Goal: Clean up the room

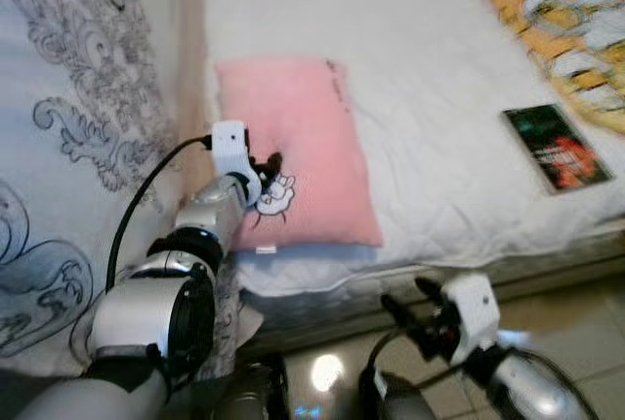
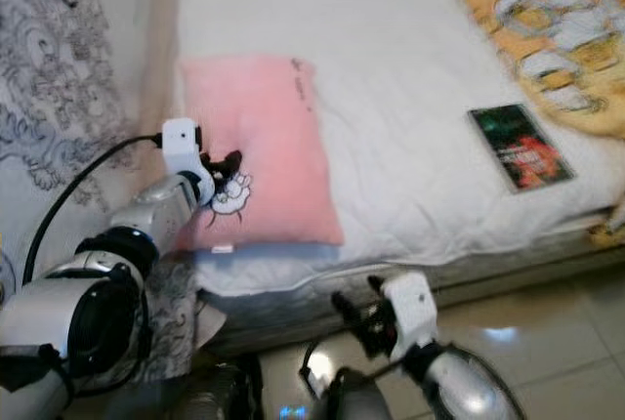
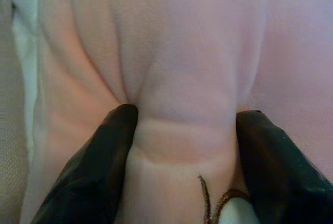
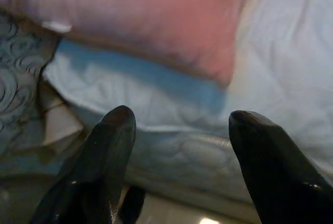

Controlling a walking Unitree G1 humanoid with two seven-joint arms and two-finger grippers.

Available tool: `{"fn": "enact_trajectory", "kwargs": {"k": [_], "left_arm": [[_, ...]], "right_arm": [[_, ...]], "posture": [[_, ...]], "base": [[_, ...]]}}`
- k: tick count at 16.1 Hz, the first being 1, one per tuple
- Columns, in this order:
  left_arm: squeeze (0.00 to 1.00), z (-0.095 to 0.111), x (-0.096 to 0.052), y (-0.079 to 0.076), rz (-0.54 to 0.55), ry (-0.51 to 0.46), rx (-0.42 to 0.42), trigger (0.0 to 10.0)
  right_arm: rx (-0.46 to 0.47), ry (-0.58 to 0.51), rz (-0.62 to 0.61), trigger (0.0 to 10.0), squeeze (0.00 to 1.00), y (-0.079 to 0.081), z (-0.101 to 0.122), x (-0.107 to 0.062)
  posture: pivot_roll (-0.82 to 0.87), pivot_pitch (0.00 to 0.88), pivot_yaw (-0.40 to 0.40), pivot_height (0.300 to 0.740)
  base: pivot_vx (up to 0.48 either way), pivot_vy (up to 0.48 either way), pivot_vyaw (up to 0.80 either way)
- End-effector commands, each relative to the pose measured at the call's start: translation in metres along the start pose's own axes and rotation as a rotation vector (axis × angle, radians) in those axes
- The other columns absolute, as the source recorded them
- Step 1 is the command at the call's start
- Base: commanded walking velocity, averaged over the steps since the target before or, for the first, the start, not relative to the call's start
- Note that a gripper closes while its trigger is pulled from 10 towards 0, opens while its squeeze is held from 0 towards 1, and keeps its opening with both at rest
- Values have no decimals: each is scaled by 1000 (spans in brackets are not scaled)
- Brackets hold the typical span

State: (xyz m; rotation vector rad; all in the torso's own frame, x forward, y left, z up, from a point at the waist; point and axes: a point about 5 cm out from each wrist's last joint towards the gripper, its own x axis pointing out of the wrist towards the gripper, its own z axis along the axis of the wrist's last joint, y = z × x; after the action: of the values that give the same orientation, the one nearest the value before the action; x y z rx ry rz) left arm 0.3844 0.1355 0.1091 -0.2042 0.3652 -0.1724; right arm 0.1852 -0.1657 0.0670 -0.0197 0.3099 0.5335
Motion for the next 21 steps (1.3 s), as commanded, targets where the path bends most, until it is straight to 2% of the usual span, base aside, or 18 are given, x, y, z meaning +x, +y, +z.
{"fn": "enact_trajectory", "kwargs": {"k": [1,7,8,10,11,14,16,17,19,21], "left_arm": [[0,-19,0,-5,-18,82,-16,0],[0,-11,1,-11,-54,44,-71,0],[0,-3,2,-10,-49,4,-90,0],[0,8,2,-9,-34,-53,-74,0],[0,8,2,-9,-36,-52,-61,0],[0,13,1,-7,-33,-84,-1,0],[0,37,-2,1,40,-212,130,0],[0,59,-5,3,42,-311,196,0],[0,70,-8,3,35,-362,217,0],[0,77,-14,9,81,-430,265,0]], "right_arm": [[13,0,-9,10000,0,-5,2,-4],[51,19,16,10000,0,1,-1,4],[56,21,16,10000,0,1,-2,5],[69,27,23,10000,0,1,-3,6],[70,28,27,10000,0,2,-4,7],[64,39,58,10000,0,3,-6,10],[63,40,62,10000,0,4,-7,13],[65,41,65,10000,0,5,-9,15],[66,44,68,10000,0,5,-11,15],[66,45,68,10000,0,5,-13,16]], "posture": [[-286,182,5,740],[-271,174,20,740],[-268,170,22,740],[-263,159,26,740],[-258,152,28,740],[-254,135,33,740],[-249,118,42,740],[-248,101,51,740],[-243,86,60,740],[-237,77,65,740]], "base": [[0,0,0],[0,0,0],[0,0,0],[0,0,0],[0,0,0],[0,0,0],[0,0,0],[0,0,0],[0,0,0],[0,0,0]]}}
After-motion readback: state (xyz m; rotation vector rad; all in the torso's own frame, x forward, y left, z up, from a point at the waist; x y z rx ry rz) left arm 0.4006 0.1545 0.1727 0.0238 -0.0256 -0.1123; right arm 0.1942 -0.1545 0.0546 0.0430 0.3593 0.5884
